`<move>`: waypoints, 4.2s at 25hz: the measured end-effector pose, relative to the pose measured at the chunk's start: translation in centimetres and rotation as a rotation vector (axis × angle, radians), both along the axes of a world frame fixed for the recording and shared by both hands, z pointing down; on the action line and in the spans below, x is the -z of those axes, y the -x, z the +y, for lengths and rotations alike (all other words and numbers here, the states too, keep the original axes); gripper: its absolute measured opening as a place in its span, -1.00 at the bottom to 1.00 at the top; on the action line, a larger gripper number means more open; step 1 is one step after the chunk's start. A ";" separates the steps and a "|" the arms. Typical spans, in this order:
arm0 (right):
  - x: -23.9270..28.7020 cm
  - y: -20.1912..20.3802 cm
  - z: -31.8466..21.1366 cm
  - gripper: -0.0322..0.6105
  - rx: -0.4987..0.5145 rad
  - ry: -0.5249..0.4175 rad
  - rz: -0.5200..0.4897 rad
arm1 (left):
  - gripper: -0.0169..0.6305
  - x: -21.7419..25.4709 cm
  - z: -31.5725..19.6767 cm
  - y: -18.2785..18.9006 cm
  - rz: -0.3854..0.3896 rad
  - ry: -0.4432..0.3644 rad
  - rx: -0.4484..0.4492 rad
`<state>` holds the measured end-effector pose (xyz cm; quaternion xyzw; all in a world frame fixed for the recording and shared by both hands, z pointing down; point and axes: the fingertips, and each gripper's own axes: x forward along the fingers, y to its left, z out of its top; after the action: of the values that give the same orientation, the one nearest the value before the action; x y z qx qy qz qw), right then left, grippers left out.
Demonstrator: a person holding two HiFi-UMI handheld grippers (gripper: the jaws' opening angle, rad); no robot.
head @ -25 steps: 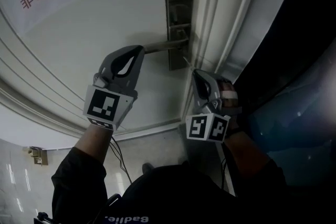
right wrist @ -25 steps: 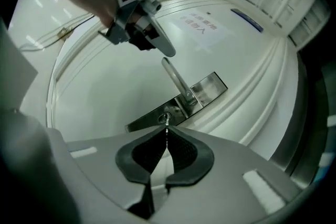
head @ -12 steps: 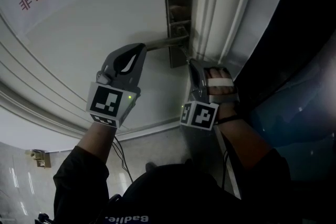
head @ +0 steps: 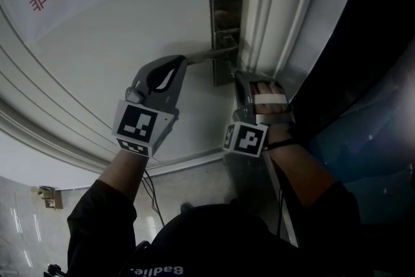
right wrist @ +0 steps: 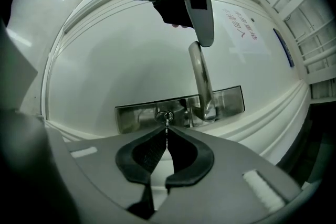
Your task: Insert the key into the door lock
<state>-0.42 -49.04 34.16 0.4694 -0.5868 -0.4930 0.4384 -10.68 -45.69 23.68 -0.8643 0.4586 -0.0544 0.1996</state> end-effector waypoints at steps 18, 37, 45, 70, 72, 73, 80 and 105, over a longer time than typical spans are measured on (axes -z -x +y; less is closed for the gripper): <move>0.8 1.1 -0.5 -0.86 -0.065 0.028 0.082 | -0.89 0.0 0.1 0.1 0.011 0.001 -0.026; 0.6 1.4 -1.5 -0.86 -0.101 -0.018 0.105 | -0.89 0.0 0.2 0.1 0.017 0.006 -0.047; 0.4 2.1 -3.1 -0.86 -0.114 -0.018 0.098 | -0.89 0.1 0.2 0.0 0.021 0.002 -0.055; 0.0 2.7 -2.6 -0.52 -0.072 -0.014 0.119 | -0.89 0.1 0.6 0.4 0.045 0.010 -0.013; 0.2 2.6 -2.3 -0.52 -0.064 -0.015 0.121 | -0.89 0.2 0.9 0.3 0.044 0.008 -0.008; 0.2 2.6 -2.1 -0.52 -0.062 -0.015 0.122 | -0.89 0.2 1.0 0.3 0.043 0.007 -0.005; 0.6 2.7 -0.4 -0.54 -0.019 -0.007 0.094 | -0.89 0.5 1.9 0.1 0.039 0.007 0.023; 0.3 3.6 8.5 -0.60 0.150 0.060 0.009 | -0.89 -2.8 9.4 -1.3 0.044 0.078 0.133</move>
<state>-4.04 -40.59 33.86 0.4087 -0.6329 -0.5086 0.4168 -9.42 -36.24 26.43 -0.8399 0.5168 -0.0664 0.1518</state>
